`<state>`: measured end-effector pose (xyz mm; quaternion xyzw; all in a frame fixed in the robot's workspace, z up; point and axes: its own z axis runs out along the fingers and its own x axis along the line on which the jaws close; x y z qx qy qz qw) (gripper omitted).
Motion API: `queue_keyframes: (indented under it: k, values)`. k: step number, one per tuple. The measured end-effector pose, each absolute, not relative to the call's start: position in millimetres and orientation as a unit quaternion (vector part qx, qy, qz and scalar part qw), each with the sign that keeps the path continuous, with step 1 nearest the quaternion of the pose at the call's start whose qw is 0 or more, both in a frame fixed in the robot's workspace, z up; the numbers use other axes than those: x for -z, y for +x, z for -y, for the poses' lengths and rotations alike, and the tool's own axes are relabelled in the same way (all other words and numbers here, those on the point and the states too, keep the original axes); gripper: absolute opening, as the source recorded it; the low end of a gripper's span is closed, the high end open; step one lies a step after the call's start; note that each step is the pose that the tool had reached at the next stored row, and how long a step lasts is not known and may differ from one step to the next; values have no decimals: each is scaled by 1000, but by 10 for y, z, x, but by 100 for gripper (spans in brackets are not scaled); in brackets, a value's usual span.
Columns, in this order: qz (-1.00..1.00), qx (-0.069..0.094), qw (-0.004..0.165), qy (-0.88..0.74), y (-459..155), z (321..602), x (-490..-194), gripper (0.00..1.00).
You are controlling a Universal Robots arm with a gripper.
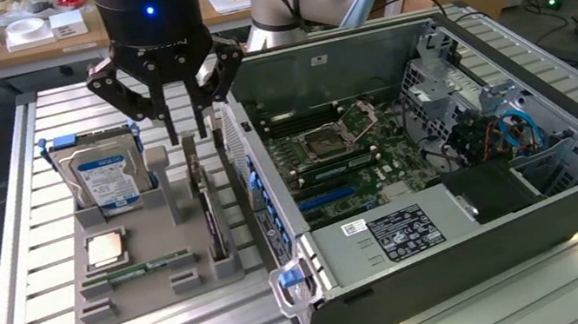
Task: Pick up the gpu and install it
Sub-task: 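Pick up the gpu and move the gpu toward the slot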
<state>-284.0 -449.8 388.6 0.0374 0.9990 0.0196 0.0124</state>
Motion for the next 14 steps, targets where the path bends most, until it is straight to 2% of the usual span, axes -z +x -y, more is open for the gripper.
queue_keyframes:
  k: [14]
  values:
    - [-999,-20,12,37,-2840,4498,-3742,36]
